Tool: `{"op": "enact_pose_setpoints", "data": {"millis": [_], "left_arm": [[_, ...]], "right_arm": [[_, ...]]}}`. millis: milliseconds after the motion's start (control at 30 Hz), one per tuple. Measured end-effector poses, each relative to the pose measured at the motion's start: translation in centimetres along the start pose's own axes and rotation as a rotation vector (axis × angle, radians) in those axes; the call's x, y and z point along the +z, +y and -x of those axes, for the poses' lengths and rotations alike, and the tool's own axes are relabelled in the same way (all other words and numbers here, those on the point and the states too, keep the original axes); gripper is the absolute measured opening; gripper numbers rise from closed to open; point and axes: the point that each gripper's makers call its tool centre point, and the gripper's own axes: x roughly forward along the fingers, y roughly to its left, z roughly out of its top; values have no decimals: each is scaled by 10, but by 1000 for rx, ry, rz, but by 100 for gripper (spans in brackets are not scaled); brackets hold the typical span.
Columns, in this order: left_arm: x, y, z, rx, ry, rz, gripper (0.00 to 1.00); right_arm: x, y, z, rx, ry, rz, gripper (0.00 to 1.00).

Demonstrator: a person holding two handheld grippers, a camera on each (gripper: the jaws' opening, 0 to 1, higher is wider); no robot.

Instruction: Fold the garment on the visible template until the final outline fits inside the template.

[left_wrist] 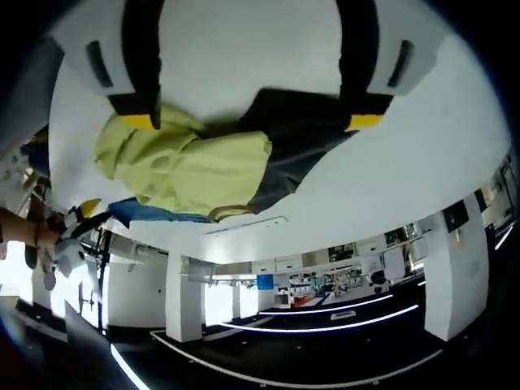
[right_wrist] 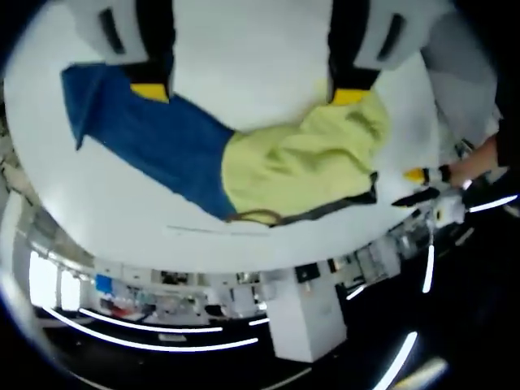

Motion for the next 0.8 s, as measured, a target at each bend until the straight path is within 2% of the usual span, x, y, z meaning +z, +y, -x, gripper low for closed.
{"op": "enact_pose_setpoints", "data": {"millis": [133,333,467,633,700,800], "left_arm": [[-9,-6,-7,-20,6,-8,82],[-14,-23,-16,-36,24,-22,72],[-18,-32,-22,-58,37,-27,66],[-24,-45,-31,-91,47,13,51],[-30,-47,-35,-107,55,26,44],[-29,-58,-40,-122,61,51,38]], "right_arm": [[-8,18,-8,21,13,20,68],[-21,48,-18,78,4,-6,60],[-26,61,-21,89,8,19,47],[-33,72,-25,87,14,57,33],[-33,79,-25,87,7,70,28],[-29,81,-30,94,-7,94,21]]}}
